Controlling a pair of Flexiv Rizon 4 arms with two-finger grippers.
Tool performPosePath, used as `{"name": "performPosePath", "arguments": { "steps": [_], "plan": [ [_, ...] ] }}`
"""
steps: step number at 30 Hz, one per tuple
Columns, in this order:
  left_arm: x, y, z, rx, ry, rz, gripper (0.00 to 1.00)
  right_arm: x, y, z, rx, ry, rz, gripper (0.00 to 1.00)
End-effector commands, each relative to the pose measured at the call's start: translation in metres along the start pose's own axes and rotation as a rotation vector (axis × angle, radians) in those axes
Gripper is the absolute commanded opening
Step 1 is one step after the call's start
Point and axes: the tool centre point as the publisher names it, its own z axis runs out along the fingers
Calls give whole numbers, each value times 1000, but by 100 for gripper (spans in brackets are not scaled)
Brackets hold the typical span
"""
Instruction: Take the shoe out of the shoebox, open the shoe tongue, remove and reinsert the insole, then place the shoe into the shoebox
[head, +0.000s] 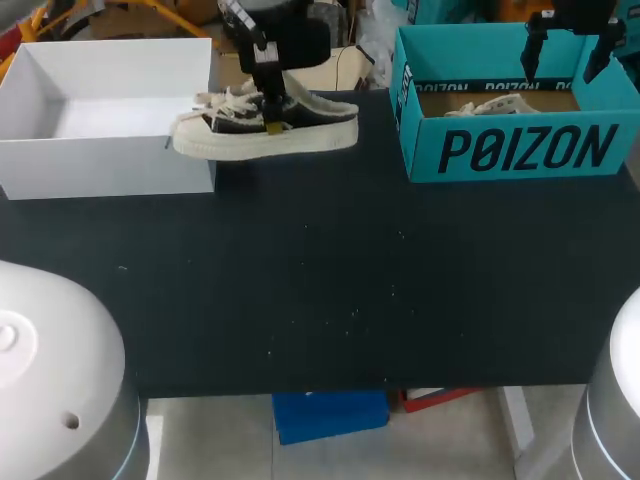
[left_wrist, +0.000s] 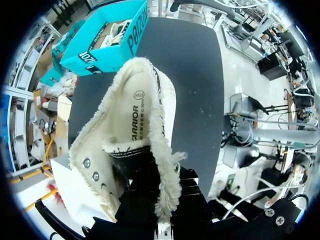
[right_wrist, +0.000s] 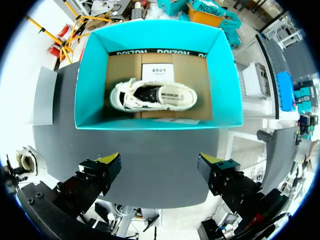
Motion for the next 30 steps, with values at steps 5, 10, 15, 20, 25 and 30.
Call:
{"name": "performPosePath", "arguments": {
  "steps": [5, 10, 15, 20, 25, 30],
  "plan": [
    [50, -27, 69, 10, -342, -67, 0, 0, 0, 0, 0, 0, 0, 100],
    [57, -49, 105, 22, -346, -56, 0, 0, 0, 0, 0, 0, 0, 100],
    [52, -57, 130, 13, -364, -53, 0, 0, 0, 0, 0, 0, 0, 100],
    [48, -56, 156, 20, -350, -52, 0, 0, 0, 0, 0, 0, 0, 100],
    [51, -56, 176, 35, -314, -26, 0, 0, 0, 0, 0, 0, 0, 100],
    [51, -56, 197, 48, -288, 4, 0, 0, 0, 0, 0, 0, 0, 100]
  ]
}}
